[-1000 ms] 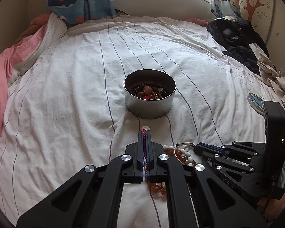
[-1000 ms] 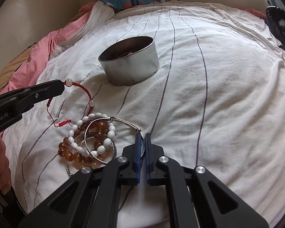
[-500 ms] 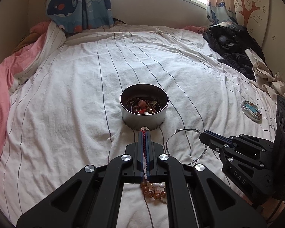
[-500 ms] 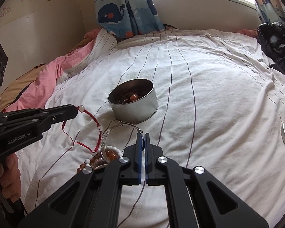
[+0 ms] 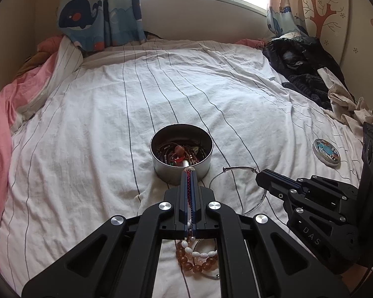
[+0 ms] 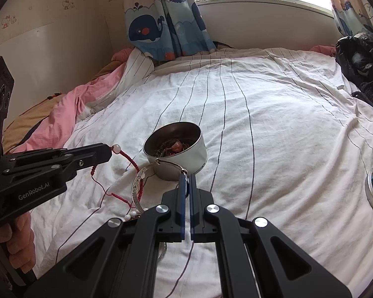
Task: Organize jewelry
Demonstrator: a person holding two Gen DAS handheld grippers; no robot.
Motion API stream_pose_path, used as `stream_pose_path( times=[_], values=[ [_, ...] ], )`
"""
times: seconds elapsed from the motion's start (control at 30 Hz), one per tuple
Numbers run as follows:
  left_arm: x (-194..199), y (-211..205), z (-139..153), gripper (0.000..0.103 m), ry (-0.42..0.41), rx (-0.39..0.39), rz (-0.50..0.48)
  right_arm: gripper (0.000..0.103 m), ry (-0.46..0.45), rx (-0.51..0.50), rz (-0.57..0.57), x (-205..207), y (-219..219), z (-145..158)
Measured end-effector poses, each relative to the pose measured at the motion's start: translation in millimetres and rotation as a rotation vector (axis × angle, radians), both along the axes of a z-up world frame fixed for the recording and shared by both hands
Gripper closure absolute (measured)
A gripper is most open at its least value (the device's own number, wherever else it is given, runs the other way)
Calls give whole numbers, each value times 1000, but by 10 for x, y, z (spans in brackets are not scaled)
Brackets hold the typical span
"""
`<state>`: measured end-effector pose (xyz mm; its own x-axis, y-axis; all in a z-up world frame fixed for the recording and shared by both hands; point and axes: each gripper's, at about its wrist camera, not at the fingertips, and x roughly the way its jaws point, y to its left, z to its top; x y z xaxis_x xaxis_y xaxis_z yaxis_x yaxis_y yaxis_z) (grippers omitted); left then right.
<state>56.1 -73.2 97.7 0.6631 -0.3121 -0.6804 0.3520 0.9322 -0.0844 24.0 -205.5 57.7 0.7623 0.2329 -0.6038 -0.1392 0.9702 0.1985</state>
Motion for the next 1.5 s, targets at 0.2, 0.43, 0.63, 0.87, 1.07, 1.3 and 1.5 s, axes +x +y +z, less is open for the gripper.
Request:
stream_pose_path(
  times=[0.2, 0.43, 0.63, 0.87, 1.07, 1.3, 1.5],
  values=[
    [56, -36, 46, 101, -18, -5, -5, 100, -17, 4, -2, 35, -10, 50],
    [181, -72, 126, 101, -45, -17, -5, 100, -44, -3, -1, 154, -4, 150],
    [332, -120, 133, 101, -58, -19, -8, 100, -66, -15, -2, 278, 11, 213],
    [503, -157, 88, 101, -61, -38, -7, 100, -64, -32, -26, 405, -37, 192],
    [636, -247, 73, 101, -74, -49, -14, 100, -51, -43, -40, 488, -82, 149],
    [958, -244, -297, 101, 33, -14, 49, 100, -44, -62, -38, 639, -59, 122],
    [981, -42, -459, 99, 76, -25, 86, 100, -28, -78, -21, 752, 22, 35]
  ],
)
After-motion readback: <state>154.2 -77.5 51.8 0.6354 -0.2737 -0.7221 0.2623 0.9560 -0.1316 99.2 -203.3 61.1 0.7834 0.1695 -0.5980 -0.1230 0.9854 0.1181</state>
